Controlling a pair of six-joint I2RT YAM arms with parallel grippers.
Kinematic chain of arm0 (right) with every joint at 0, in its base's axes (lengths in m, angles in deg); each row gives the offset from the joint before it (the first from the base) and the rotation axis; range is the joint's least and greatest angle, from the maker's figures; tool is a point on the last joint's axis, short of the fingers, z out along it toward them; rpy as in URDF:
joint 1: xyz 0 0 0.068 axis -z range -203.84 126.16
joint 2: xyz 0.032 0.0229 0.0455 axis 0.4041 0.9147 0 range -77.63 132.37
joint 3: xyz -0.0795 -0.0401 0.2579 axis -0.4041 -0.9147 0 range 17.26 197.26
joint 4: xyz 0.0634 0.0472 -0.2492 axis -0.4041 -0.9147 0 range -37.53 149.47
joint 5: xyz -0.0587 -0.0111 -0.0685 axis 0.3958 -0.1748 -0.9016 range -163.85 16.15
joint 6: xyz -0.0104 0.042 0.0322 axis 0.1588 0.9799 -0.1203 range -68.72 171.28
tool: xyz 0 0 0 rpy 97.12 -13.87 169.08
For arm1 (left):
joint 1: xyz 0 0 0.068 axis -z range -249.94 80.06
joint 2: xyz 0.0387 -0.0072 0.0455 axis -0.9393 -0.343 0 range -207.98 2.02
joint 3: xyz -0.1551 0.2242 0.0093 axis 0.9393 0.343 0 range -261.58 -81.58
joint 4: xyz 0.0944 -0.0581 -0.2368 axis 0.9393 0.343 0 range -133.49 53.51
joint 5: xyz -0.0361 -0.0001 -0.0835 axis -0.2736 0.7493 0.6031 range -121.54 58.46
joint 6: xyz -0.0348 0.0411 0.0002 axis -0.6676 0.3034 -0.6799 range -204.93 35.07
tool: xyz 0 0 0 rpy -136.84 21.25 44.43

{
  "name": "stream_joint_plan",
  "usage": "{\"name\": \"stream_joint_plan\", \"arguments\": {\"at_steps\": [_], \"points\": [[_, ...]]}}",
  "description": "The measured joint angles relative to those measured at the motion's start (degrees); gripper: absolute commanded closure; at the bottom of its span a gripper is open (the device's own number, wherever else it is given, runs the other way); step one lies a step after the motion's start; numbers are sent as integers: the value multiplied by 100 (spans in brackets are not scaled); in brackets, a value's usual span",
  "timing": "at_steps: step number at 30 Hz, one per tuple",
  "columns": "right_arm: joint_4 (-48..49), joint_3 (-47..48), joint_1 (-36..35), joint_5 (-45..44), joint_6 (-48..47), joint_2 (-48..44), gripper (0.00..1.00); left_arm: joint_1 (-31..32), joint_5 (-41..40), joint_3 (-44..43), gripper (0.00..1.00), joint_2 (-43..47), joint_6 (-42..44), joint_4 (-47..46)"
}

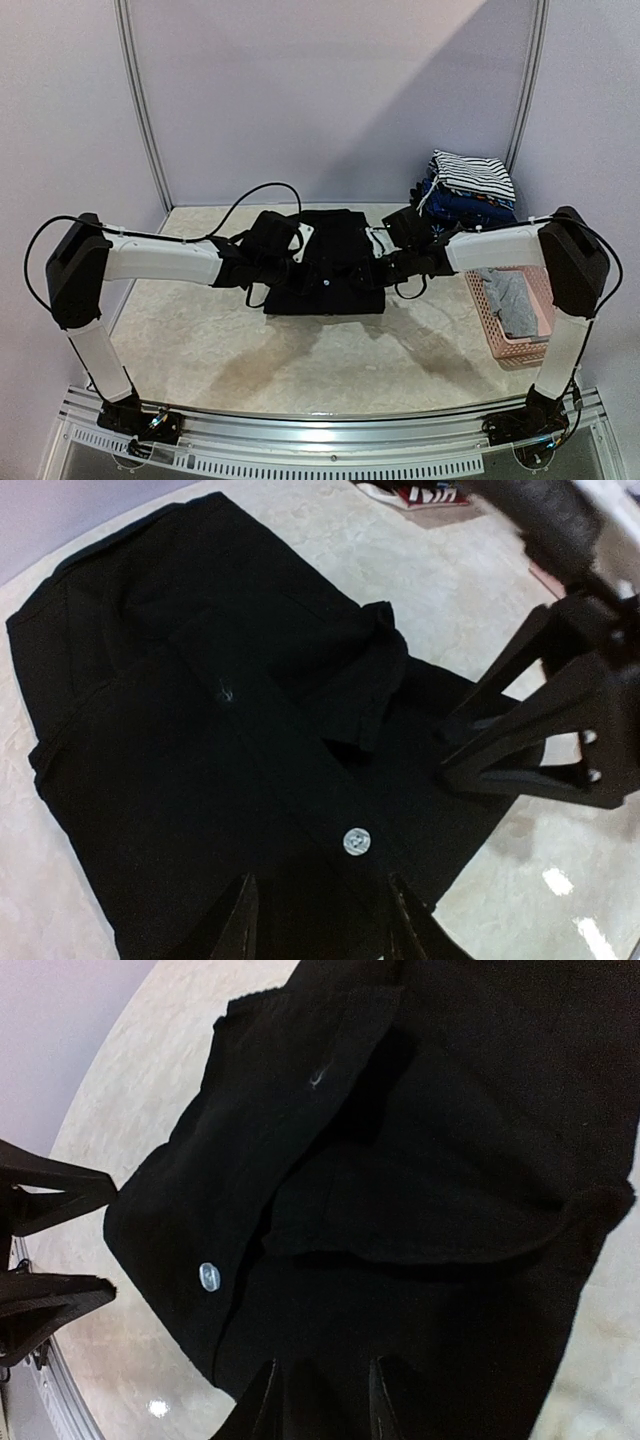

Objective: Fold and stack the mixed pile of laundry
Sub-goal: Adjust the 2/3-rectangle-folded shirt at the center of the board.

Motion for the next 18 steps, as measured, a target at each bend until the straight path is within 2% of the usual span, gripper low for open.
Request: {"name": "stream_joint_plan", "arguments": {"at_steps": [11,18], "points": [[-105,1316,20,168,0,1335,72,50,72,361,60,2,-31,-356],[-240,2455,326,20,26,2140,72,76,107,590,61,4,-37,-496]]}}
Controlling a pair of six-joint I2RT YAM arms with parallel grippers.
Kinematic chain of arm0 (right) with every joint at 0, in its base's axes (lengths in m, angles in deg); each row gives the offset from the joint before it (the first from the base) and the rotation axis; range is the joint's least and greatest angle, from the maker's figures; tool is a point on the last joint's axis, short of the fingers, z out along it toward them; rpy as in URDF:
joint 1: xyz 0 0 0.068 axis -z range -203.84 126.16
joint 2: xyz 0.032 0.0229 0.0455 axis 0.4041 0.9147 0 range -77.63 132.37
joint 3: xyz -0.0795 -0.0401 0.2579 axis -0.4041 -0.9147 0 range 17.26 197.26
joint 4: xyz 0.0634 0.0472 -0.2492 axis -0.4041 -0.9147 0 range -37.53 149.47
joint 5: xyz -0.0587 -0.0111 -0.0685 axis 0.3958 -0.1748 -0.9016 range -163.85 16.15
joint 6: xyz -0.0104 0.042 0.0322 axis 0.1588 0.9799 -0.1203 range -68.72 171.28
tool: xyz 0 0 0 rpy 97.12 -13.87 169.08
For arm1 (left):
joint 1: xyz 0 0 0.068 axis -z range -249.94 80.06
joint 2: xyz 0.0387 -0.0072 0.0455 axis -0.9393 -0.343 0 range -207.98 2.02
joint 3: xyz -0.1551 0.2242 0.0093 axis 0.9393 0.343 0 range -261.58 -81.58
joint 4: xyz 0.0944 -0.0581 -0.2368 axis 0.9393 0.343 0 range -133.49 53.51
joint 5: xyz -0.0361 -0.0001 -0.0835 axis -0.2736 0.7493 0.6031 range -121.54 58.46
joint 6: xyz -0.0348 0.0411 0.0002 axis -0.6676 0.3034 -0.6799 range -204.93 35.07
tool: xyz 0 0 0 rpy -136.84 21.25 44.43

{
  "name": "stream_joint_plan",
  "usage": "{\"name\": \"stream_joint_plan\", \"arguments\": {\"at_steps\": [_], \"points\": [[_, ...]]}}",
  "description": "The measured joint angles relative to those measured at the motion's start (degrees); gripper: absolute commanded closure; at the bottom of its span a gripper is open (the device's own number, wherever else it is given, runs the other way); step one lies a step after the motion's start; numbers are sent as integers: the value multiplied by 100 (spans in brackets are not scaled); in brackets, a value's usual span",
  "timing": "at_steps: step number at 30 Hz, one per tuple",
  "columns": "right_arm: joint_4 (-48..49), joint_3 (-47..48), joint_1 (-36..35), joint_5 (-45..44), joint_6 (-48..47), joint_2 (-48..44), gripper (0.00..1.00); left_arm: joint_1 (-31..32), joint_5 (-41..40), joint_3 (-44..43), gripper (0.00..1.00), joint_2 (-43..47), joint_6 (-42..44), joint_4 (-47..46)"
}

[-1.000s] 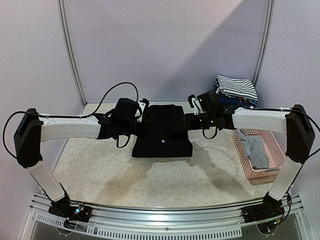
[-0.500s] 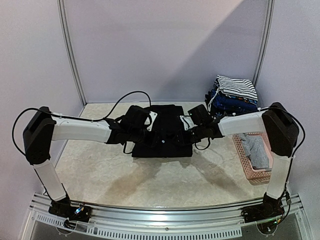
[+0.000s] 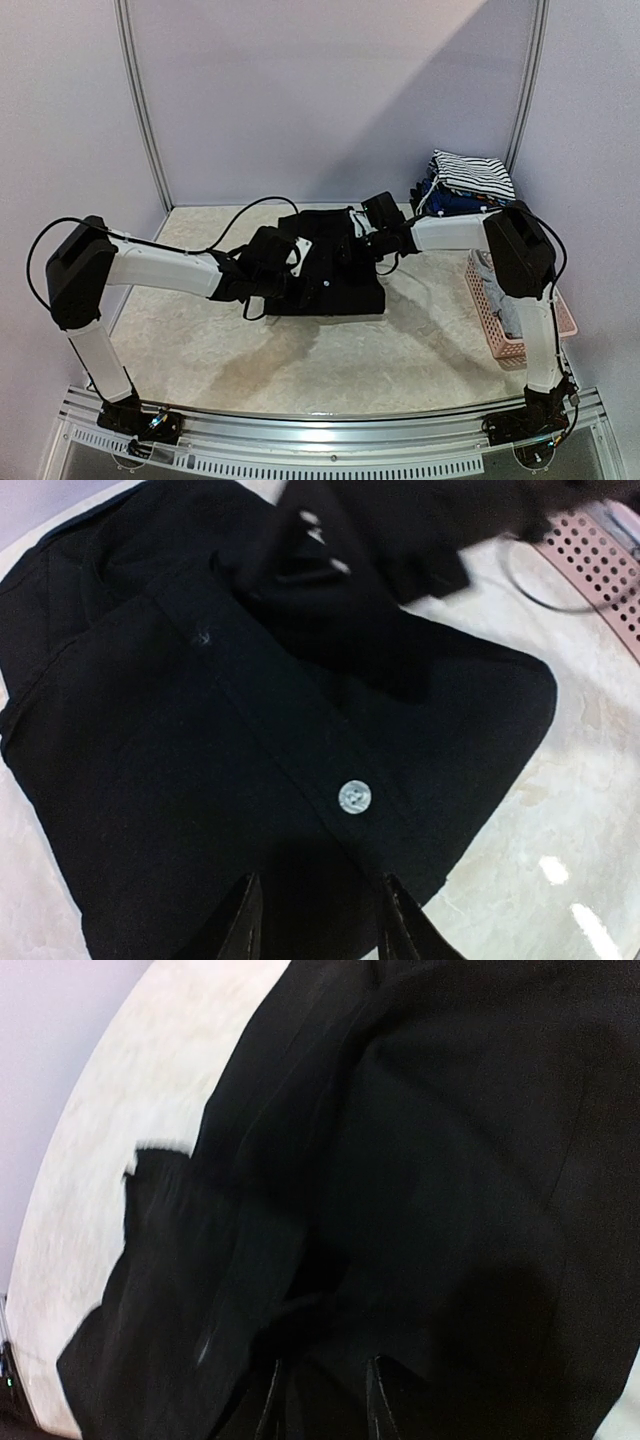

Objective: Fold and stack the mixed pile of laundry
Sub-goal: Adjust the 2/3-rectangle-folded shirt at the center of the board.

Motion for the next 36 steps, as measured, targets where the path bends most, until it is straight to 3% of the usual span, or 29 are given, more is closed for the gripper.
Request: {"name": "stream_joint_plan", "arguments": {"at_steps": [6,12,16,25,36], "points": [[-55,966,319,199,157,754,72,76,50,2,61,0,20,-107],[-210,1161,507,269,186,881,67,109,140,0,63,-2,33,-122],[-157,389,527,184,125,400,58,111,199,-116,64,-76,52,-120],[780,-1808,525,778,319,-1659,57,114,232,-470,66,-400,92,-70],[1622,-2837,199,1779,638,-2020,63,111,221,-629,67,-643,184,-85]]}}
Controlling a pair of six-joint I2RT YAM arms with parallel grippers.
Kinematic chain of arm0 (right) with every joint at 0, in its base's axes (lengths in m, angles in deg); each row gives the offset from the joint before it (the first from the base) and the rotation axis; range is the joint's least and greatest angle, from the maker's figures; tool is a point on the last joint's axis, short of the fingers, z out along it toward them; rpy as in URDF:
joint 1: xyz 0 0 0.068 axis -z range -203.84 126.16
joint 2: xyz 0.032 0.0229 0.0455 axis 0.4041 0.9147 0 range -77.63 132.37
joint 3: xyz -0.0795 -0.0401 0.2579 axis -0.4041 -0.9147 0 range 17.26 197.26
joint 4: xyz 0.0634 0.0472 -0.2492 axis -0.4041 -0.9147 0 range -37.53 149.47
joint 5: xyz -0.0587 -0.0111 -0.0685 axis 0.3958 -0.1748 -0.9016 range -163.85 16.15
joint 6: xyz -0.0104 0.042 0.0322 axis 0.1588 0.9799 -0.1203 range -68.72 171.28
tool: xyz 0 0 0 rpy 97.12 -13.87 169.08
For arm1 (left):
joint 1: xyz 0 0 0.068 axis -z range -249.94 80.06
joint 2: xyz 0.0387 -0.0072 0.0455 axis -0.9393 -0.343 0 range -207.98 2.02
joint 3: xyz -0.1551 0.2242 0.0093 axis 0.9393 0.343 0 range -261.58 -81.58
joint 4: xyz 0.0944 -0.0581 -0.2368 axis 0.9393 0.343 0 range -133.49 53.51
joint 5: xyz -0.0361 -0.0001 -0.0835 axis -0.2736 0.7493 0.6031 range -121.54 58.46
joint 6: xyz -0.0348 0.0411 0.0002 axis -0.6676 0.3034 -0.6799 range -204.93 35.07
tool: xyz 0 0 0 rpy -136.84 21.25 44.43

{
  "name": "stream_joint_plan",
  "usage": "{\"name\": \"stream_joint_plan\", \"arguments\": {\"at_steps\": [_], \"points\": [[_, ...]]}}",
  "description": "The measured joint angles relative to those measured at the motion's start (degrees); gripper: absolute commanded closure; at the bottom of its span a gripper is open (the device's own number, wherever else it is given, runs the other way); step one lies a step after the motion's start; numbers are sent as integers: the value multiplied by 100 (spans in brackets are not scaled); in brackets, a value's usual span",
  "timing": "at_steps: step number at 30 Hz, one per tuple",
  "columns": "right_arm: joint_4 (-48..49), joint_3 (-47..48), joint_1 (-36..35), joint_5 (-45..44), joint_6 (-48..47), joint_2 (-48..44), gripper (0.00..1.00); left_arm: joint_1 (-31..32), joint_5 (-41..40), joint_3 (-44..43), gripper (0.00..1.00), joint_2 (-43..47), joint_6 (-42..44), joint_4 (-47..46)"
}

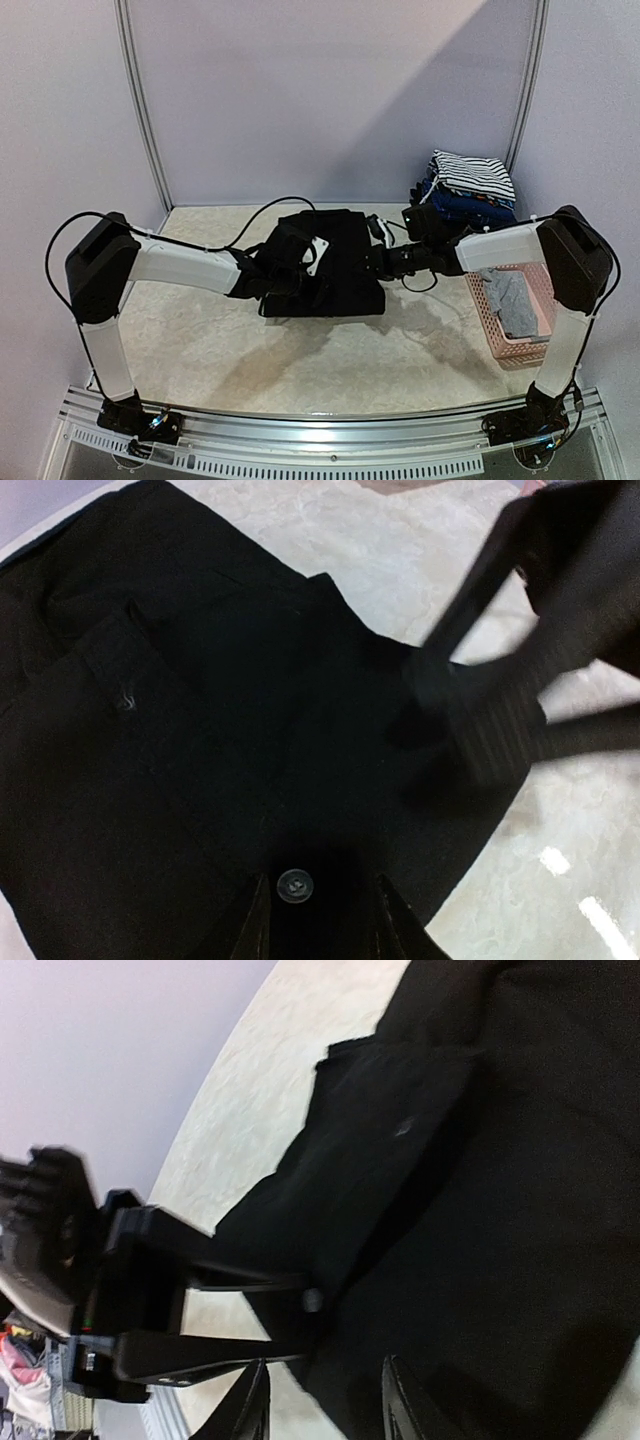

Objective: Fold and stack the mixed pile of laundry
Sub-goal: Adjust the 2/3-rectangle-folded shirt at the center of the board.

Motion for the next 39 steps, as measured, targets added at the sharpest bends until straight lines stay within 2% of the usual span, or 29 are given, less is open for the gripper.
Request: {"name": "stream_joint_plan", "arguments": {"at_steps": [5,15,26,30,39], "points": [[308,-35,-225,199,111,136,64,-11,46,48,67,-125,-13,-133],[472,-96,-203,146,238,946,65,-13,195,284,69,-407,-173,-529],[645,-356,-205,-92,286,970,65,7,330,610,70,-570,-398,-935],[468,-387,-205,-151,282,841,64,31,273,686,69,-378,-407,-785],[-323,-385,-363,-155,103,92,64,55,-302,728,68,662,-431,-216]]}}
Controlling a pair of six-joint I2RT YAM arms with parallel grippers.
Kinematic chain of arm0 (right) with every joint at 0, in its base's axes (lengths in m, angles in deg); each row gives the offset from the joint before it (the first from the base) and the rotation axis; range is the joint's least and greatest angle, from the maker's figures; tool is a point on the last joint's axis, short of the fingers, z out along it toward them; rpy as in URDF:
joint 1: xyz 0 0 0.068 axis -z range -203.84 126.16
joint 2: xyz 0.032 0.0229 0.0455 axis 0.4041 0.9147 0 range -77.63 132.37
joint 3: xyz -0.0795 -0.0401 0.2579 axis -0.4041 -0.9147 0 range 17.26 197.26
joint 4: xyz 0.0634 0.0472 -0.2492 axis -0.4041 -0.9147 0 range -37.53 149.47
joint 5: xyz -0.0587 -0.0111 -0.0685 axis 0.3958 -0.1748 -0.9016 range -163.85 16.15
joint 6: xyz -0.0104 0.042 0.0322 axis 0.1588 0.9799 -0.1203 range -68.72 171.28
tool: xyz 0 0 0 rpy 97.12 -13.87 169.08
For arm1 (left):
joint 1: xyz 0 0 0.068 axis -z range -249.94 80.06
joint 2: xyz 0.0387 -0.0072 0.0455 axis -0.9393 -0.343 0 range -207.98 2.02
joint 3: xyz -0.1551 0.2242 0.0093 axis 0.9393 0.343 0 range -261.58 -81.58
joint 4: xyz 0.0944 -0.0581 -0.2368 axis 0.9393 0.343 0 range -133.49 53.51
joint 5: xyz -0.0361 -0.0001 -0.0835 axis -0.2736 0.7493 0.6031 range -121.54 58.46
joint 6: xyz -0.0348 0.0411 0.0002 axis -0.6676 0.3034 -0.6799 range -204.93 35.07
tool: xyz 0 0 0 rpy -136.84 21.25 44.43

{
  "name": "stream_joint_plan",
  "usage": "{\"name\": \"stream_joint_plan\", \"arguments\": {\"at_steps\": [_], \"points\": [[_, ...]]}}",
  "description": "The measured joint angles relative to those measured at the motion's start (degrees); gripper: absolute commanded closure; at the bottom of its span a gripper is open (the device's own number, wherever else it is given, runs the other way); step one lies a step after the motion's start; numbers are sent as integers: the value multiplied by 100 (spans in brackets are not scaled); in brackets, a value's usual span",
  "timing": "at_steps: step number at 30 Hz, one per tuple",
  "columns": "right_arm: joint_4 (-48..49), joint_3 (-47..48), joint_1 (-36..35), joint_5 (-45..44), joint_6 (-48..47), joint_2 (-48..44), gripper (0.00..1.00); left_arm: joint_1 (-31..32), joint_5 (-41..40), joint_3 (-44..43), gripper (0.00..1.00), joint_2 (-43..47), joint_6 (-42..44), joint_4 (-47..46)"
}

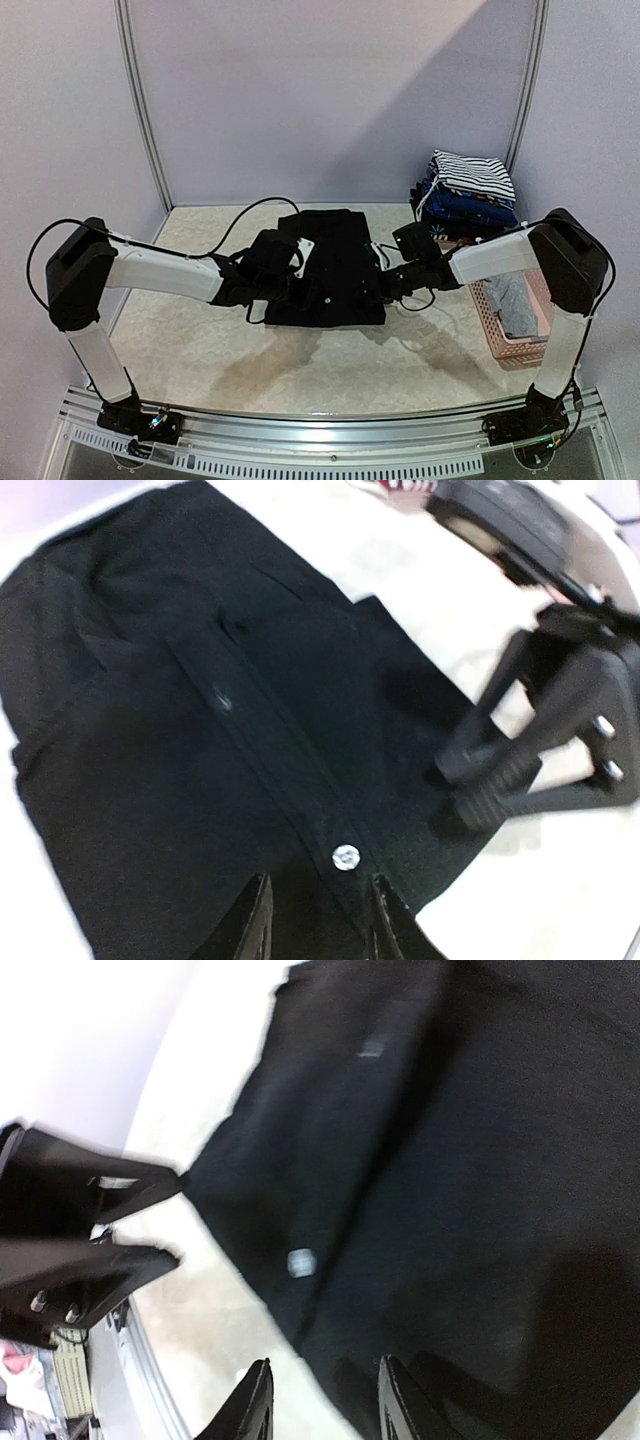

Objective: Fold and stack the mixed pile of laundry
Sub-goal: Adjust the 2/3-rectangle-folded shirt at the center of the board.

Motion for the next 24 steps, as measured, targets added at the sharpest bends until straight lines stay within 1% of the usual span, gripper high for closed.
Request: {"name": "stream_joint_plan", "arguments": {"at_steps": [3,10,19,24], "points": [[-109,0,-144,31,-68,-175,64,0,-175,28,68,90,-20,66],[-219,-181,-332,101,-164,-188,64,0,-505,428,69,90,-138,304],[-553,-184,-328,-223,-330,232,65,2,-931,728,71,-66,-306,282],[-664,-120,-321,-326,-459,238,64,2,-997,1060,71,-107,-492,144]]}}
